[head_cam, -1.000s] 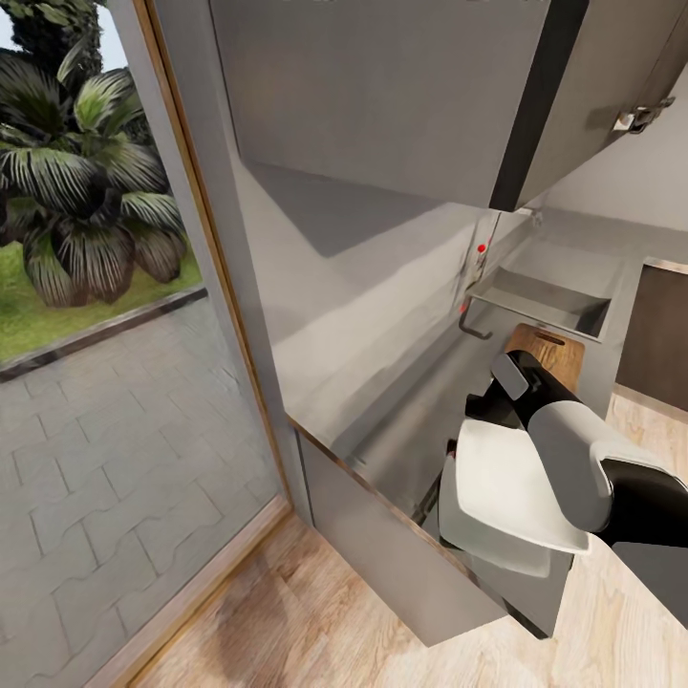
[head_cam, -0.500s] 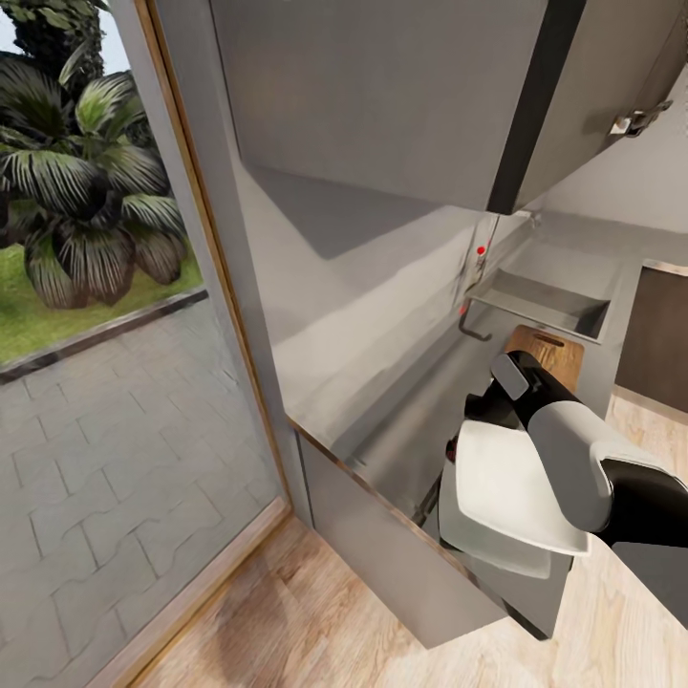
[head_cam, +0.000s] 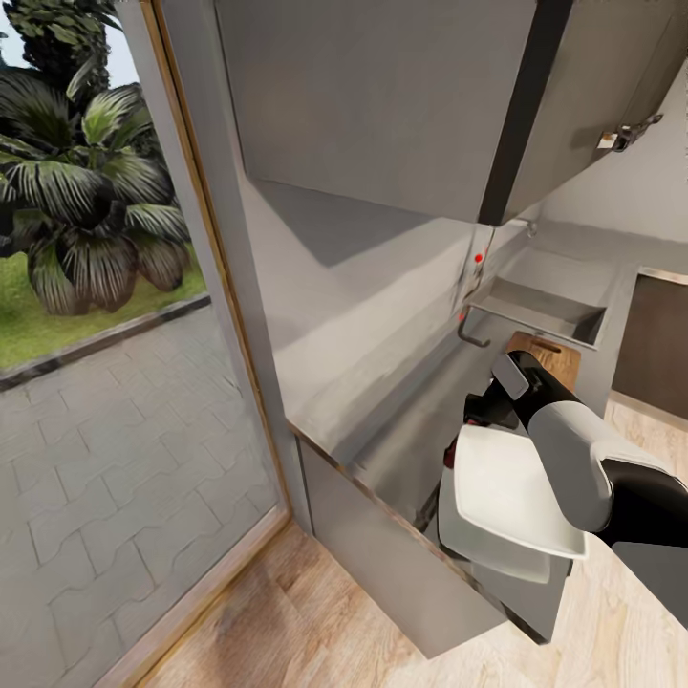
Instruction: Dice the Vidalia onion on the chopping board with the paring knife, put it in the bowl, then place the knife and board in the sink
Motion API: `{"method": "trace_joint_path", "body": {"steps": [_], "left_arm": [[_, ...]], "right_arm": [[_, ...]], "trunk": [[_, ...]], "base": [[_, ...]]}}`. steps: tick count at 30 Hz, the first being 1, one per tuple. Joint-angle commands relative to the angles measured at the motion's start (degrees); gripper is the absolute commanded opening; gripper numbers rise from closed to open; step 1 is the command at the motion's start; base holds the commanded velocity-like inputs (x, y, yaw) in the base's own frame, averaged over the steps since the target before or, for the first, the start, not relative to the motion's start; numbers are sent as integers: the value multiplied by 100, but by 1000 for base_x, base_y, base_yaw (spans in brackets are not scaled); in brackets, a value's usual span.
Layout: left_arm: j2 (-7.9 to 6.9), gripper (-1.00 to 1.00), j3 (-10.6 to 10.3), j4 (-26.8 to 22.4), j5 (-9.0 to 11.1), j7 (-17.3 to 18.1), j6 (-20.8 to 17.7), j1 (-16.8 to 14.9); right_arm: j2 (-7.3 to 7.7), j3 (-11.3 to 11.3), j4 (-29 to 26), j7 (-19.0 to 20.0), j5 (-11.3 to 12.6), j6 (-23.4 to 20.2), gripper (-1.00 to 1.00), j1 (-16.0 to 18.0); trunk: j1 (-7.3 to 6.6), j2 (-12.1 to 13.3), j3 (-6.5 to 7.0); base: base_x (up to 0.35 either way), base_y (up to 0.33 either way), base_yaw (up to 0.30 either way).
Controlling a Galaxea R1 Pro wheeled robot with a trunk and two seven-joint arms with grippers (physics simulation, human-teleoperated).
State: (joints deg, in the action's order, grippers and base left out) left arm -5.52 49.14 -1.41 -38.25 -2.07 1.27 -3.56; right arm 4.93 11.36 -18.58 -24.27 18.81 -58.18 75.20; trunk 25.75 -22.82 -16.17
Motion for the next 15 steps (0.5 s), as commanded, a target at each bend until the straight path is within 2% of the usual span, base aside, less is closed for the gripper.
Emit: {"method": "trace_joint_path", "body": {"steps": [1,15], "left_arm": [[-1,100,43,9,-60,-22,14,-5],[-1,100,43,8,-60,-22,14,-5]], "right_arm": [[-1,17,-5,-61,61,-9,-100,4],[-1,33,-71,-30,70,7,-100,4]], "trunk": [[3,-10,0],[3,-10,128]], "base": [[0,0,0],[0,0,0]]}}
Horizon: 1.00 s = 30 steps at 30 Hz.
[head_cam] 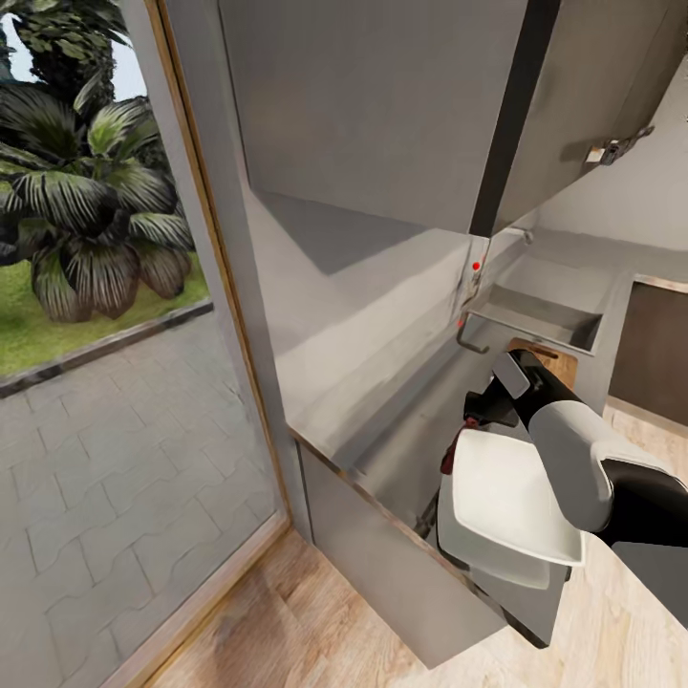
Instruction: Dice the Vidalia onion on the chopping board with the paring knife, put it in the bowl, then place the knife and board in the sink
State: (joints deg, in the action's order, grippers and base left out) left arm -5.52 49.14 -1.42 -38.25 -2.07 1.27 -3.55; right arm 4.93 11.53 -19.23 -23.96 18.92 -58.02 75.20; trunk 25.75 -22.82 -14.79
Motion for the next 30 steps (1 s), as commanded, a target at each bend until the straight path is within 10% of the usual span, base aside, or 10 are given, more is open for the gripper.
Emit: {"method": "trace_joint_path", "body": {"steps": [1,20,30], "left_arm": [[-1,100,43,9,-60,-22,14,-5],[-1,100,43,8,-60,-22,14,-5],[-1,100,43,8,-60,-22,14,-5]], "right_arm": [[-1,16,-8,-59,60,-8,-100,4],[-1,-16,-186,-27,60,28,-100,4],[144,-19,-422,659,59,48,-100,4]], "trunk": [[3,-10,-1],[3,-10,134],[3,-10,134]], "base": [[0,0,0],[0,-11,0],[0,-186,0]]}}
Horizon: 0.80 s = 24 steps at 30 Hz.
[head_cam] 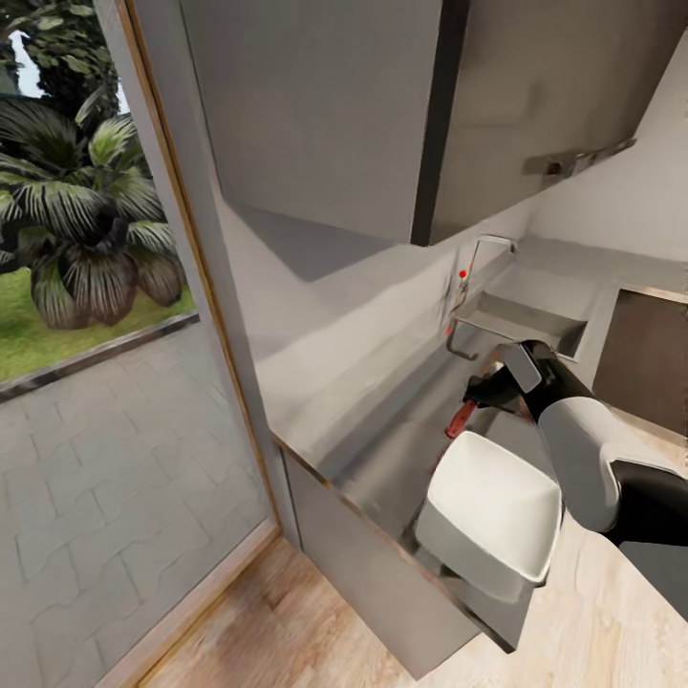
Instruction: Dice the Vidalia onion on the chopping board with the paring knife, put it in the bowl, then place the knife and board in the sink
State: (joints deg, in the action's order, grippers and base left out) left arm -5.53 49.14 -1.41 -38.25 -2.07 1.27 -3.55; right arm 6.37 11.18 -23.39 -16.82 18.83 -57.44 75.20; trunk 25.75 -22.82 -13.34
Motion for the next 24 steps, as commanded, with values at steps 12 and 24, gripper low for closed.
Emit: {"method": "trace_joint_path", "body": {"steps": [12,24], "left_arm": [[-1,100,43,8,-60,-22,14,-5],[123,100,43,4,-60,-22,35,-5]], "right_arm": [[259,15,-77,825,68,613,-100,3],[846,-8,-387,1130,29,675,-100,0]], "trunk": [[3,-10,-10],[3,-10,-10]], "base": [[0,-110,0],[0,-46,0]]}}
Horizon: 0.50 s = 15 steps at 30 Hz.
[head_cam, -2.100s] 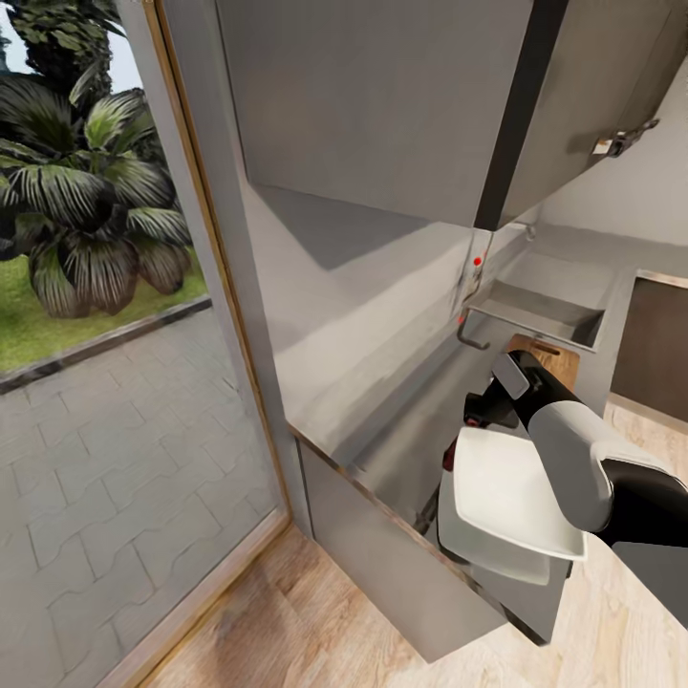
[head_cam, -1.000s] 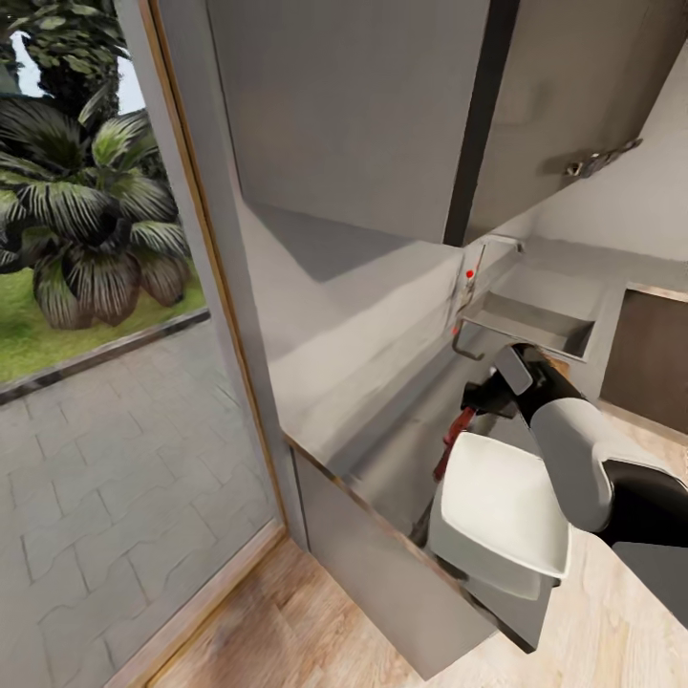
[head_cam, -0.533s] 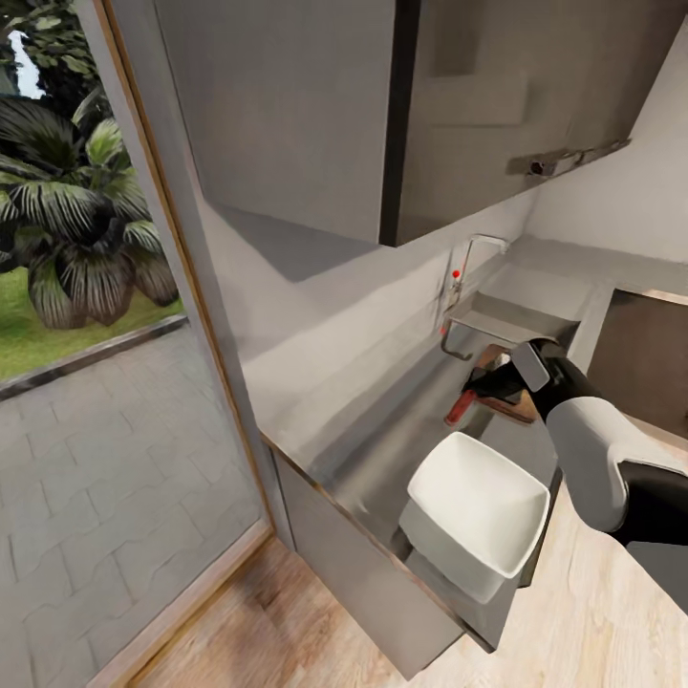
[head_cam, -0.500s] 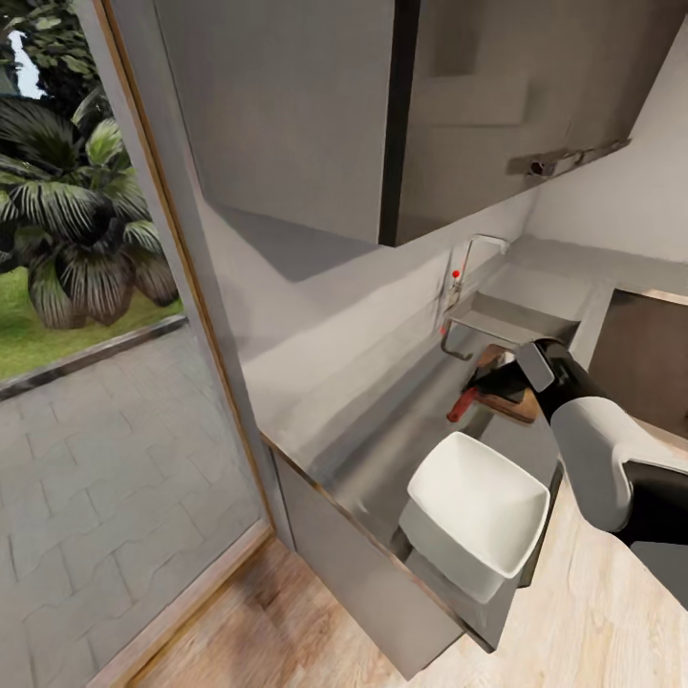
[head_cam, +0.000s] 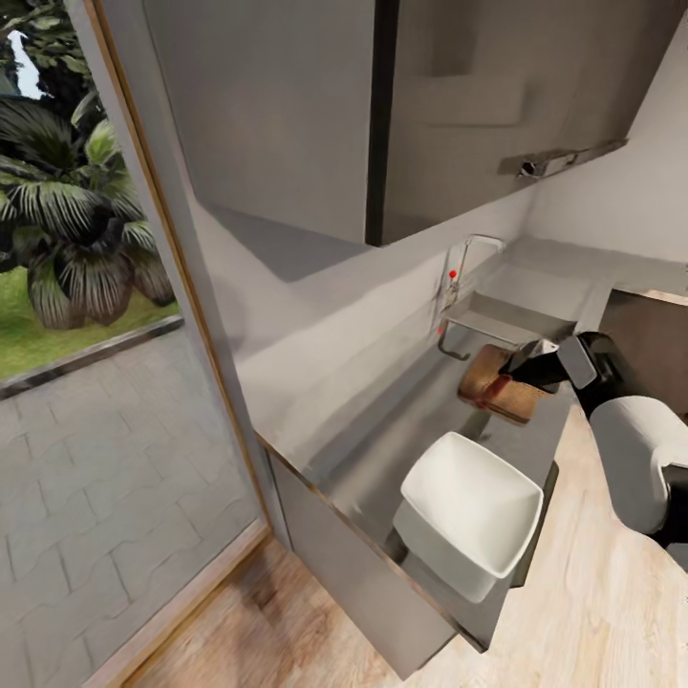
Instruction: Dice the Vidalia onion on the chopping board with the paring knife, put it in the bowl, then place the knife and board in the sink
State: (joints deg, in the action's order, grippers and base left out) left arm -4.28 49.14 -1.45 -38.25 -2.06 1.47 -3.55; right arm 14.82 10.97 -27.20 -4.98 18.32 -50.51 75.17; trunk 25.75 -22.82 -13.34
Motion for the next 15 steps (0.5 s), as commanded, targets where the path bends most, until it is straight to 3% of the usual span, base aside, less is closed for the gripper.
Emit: {"method": "trace_joint_path", "body": {"steps": [1,2,3,5,10,15], "left_arm": [[19,100,43,7,-60,-22,17,-5],[33,100,43,6,-60,-22,20,-5],[51,100,43,5,-60,-22,26,-5],[64,100,43,5,-60,-22,35,-5],[78,100,43,-3,-60,-24,176,-5],[125,100,43,-23,-60,-29,258,-5]], "right_arm": [[123,10,-5,-53,75,50,-100,1],[245,7,-5,-49,70,135,-100,0],[474,3,-6,-42,58,278,-100,-8],[589,-4,-5,-39,-3,327,-100,-12],[643,-21,-5,-33,-99,496,-100,-150],[645,-248,-5,71,-121,1333,-100,-465]], "trunk": [[3,-10,-10],[3,-10,-10],[3,-10,-10],[3,-10,-10],[3,-10,-10],[3,-10,-10]], "base": [[0,-242,0],[0,-267,0],[0,-297,0],[0,-304,0],[0,-310,0],[0,-311,0]]}}
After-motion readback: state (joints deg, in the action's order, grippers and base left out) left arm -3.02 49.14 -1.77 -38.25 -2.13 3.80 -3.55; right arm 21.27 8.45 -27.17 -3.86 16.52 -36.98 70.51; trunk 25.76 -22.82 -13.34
